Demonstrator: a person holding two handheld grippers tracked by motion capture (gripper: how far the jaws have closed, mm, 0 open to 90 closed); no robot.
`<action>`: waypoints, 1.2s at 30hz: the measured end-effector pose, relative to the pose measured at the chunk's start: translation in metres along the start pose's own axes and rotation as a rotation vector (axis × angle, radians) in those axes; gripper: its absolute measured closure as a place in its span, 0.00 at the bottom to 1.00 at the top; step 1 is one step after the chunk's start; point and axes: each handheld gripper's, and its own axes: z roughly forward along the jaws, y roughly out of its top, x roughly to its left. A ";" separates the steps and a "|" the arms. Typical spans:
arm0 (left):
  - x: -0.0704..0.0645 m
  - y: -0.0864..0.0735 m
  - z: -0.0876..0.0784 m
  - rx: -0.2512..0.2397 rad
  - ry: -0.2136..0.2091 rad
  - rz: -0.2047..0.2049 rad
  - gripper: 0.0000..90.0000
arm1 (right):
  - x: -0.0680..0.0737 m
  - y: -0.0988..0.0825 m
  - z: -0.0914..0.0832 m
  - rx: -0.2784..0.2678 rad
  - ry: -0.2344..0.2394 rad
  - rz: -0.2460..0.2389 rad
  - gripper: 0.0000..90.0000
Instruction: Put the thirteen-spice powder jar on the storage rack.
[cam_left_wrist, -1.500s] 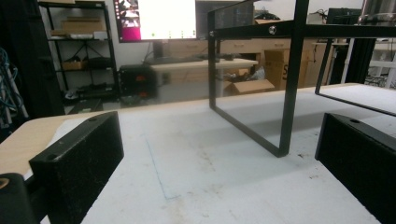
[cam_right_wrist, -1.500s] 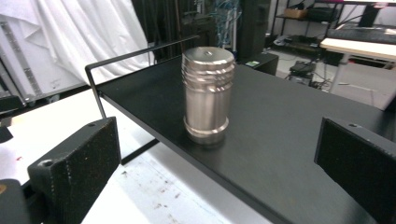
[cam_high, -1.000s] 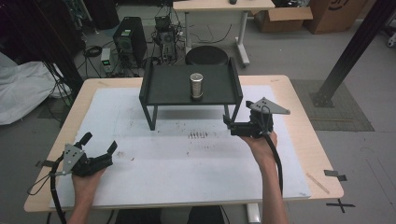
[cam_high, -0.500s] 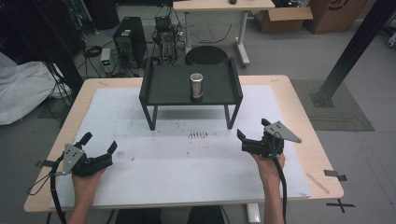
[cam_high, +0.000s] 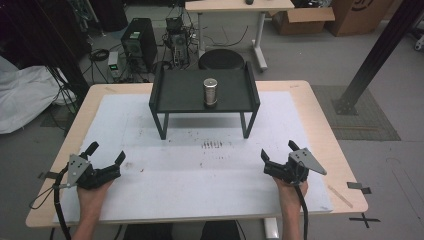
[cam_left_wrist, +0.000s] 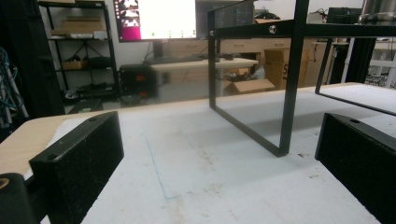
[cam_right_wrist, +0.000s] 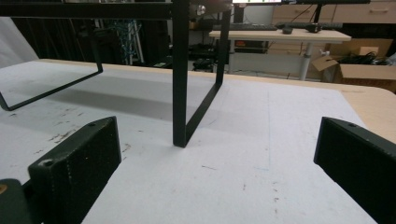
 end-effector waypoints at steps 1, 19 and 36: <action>0.000 0.000 0.000 0.000 0.000 0.001 0.02 | 0.000 -0.001 -0.001 -0.002 -0.004 -0.001 0.00; 0.000 0.000 0.000 -0.004 0.000 -0.001 0.02 | 0.003 -0.019 -0.011 -0.104 -0.075 -0.007 0.00; 0.000 0.000 0.000 -0.005 0.000 0.000 0.02 | 0.005 -0.021 -0.014 -0.138 -0.089 -0.022 0.01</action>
